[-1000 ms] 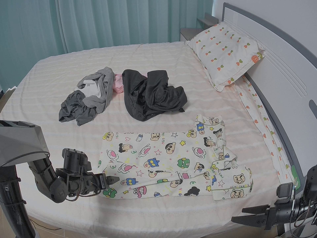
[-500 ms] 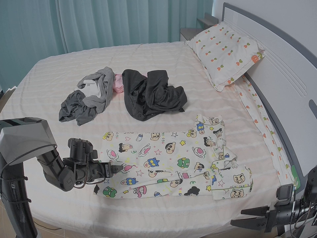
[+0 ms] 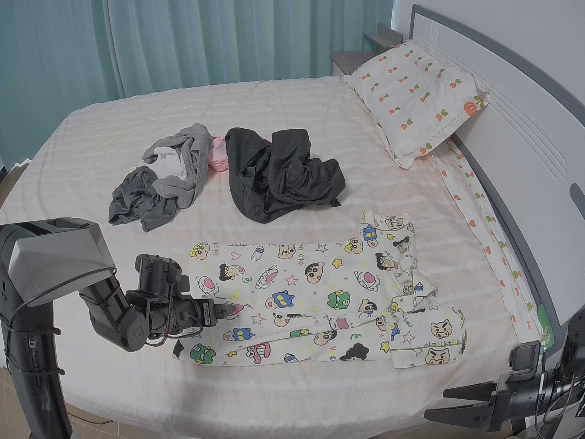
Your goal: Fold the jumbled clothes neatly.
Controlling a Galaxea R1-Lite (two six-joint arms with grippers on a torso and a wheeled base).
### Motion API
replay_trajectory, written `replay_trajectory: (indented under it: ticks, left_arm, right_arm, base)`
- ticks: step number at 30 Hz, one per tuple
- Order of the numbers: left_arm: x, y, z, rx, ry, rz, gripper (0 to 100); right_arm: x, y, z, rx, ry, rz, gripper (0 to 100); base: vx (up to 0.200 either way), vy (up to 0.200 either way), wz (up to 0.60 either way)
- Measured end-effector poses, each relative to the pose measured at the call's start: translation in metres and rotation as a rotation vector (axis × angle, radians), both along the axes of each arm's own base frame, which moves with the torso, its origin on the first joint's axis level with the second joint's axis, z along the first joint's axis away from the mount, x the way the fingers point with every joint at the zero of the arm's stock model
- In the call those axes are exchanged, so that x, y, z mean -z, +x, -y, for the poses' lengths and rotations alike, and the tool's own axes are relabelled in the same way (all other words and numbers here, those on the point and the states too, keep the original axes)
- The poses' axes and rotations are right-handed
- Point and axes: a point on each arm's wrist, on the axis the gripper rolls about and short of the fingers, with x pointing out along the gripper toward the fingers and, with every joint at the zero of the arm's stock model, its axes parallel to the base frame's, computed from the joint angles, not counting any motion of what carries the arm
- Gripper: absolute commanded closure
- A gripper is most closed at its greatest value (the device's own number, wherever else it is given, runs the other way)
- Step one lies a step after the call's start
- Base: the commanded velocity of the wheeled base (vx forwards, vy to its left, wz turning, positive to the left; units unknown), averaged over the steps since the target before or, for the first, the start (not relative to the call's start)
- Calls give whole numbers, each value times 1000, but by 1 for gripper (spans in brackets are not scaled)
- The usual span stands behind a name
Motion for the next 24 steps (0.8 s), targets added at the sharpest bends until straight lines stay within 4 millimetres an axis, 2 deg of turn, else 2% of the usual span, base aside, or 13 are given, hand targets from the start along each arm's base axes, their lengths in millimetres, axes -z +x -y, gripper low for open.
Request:
replay_trajectory:
  ticks: [15,24]
  left_arm:
    - [-1,-15,-3,2,16,-65,100]
    - [-17,-26,-8,9,47,-128,100]
  right_arm:
    - [0,0,0,3,5,-7,0]
    - [1,0,0,3,0,-17,0]
  base:
    - [0,0,0]
    - [0,0,0]
